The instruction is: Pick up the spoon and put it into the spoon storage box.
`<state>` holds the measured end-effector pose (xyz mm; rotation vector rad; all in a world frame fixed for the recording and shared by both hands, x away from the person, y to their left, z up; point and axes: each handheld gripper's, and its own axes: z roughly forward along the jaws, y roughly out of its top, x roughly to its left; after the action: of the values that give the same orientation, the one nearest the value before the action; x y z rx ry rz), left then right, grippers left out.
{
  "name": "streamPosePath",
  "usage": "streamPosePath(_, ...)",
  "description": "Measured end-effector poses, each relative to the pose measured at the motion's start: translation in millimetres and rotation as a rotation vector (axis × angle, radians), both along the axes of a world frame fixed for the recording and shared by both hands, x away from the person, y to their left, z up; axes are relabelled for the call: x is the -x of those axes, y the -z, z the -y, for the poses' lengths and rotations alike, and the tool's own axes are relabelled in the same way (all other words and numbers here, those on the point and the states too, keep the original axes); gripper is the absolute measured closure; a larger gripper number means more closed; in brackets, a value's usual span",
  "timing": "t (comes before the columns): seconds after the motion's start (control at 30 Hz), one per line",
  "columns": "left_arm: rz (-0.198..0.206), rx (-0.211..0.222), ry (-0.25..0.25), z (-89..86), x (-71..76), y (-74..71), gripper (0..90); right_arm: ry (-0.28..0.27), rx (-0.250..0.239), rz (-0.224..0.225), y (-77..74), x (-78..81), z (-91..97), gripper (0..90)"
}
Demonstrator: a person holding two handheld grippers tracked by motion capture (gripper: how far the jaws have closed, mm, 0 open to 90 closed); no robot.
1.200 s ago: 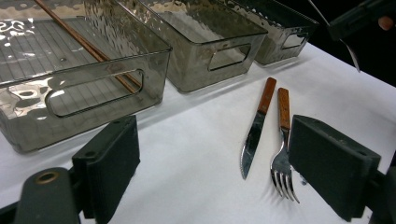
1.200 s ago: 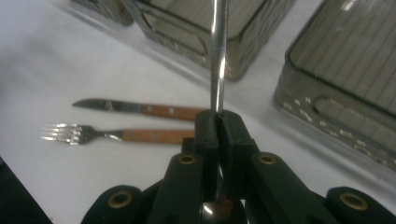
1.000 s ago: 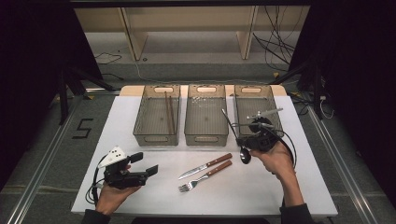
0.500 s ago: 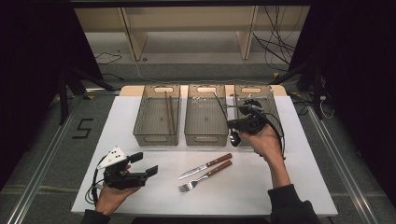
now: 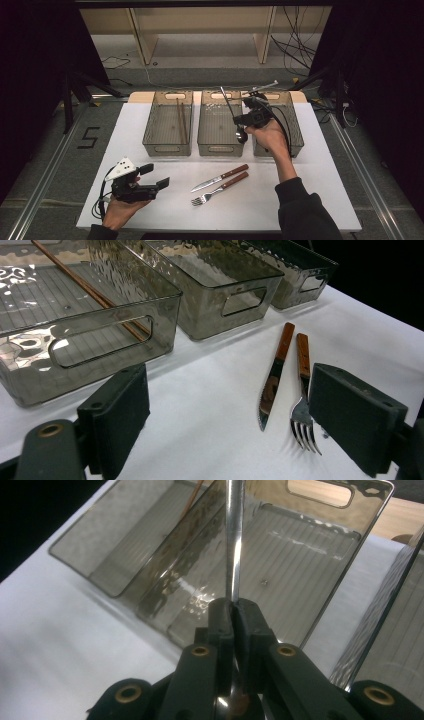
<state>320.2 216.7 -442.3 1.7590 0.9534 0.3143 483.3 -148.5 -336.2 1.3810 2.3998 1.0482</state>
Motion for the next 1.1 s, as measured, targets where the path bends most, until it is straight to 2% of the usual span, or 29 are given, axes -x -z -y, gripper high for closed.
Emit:
streamPosePath(0.23,0.001,-0.002,0.002,-0.3,-0.4,0.4,16.6,0.021,0.012,-0.021,10.6,-19.1,-7.9,86.7)
streamPosePath(0.27,0.0,-0.002,0.003,-0.4,-0.5,0.4,16.6,0.032,0.02,-0.027,15.7,-24.6,-9.8,86.7)
streamPosePath(0.5,-0.001,0.003,0.003,0.6,-0.4,1.0,16.6,0.051,0.043,-0.049,30.5,-38.8,-12.8,86.7)
streamPosePath(0.6,0.0,-0.002,0.008,0.6,-0.4,1.3,16.6,0.06,0.047,-0.051,35.1,-43.1,-13.4,86.7)
streamPosePath(0.8,0.004,0.004,0.011,1.5,-0.3,1.6,16.6,0.06,0.073,-0.087,46.9,-50.5,-18.6,86.6)
streamPosePath(1.1,0.019,0.019,0.006,-0.1,1.3,0.5,16.5,0.059,0.081,-0.117,59.0,-52.6,-26.5,86.5)
